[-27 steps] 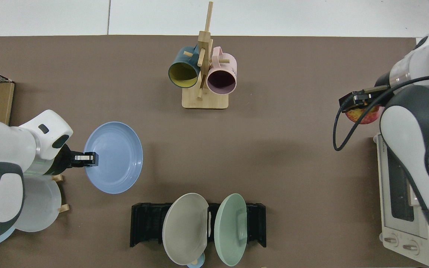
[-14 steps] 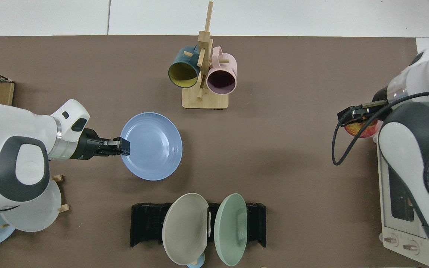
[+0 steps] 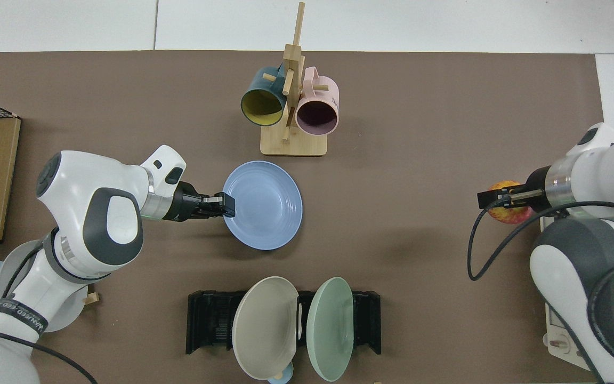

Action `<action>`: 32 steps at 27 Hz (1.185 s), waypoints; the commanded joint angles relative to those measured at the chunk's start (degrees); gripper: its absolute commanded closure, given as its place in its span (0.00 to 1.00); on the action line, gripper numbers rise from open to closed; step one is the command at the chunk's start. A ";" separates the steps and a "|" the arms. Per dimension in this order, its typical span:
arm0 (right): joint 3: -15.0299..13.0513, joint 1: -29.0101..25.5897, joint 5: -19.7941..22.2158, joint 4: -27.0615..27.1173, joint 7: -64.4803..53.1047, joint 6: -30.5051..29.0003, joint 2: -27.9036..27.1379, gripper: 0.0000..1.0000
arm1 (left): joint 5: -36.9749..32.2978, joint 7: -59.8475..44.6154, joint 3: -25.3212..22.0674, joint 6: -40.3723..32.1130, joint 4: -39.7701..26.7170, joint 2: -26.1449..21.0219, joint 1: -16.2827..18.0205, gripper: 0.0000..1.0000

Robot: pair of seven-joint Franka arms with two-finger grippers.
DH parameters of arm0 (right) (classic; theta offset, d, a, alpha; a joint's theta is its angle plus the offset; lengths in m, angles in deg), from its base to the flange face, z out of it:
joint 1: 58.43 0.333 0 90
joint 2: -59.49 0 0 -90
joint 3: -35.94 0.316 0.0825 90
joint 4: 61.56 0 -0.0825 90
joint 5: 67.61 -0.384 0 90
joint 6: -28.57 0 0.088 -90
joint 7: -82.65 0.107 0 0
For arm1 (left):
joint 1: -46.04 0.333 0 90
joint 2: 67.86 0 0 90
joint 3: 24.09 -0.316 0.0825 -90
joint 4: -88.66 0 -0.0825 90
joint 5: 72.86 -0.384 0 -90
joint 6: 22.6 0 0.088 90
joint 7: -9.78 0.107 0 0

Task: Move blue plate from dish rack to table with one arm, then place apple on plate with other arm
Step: 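Lower the blue plate onto the table with the left gripper and release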

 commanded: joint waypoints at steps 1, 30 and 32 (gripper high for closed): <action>-0.01 1.35 -0.38 -0.92 2.92 -1.47 1.02 1.00 | 1.34 0.65 1.75 5.47 -0.96 -1.14 -2.89 1.00; -0.01 16.38 -4.16 -0.74 23.83 -4.10 -1.18 1.00 | -25.61 -9.89 -3.33 -1.42 3.76 2.03 -4.39 0.01; -0.01 17.87 -4.25 -0.83 26.82 -4.63 -1.18 1.00 | -32.12 -11.83 -3.69 -8.10 7.89 2.03 -4.39 0.01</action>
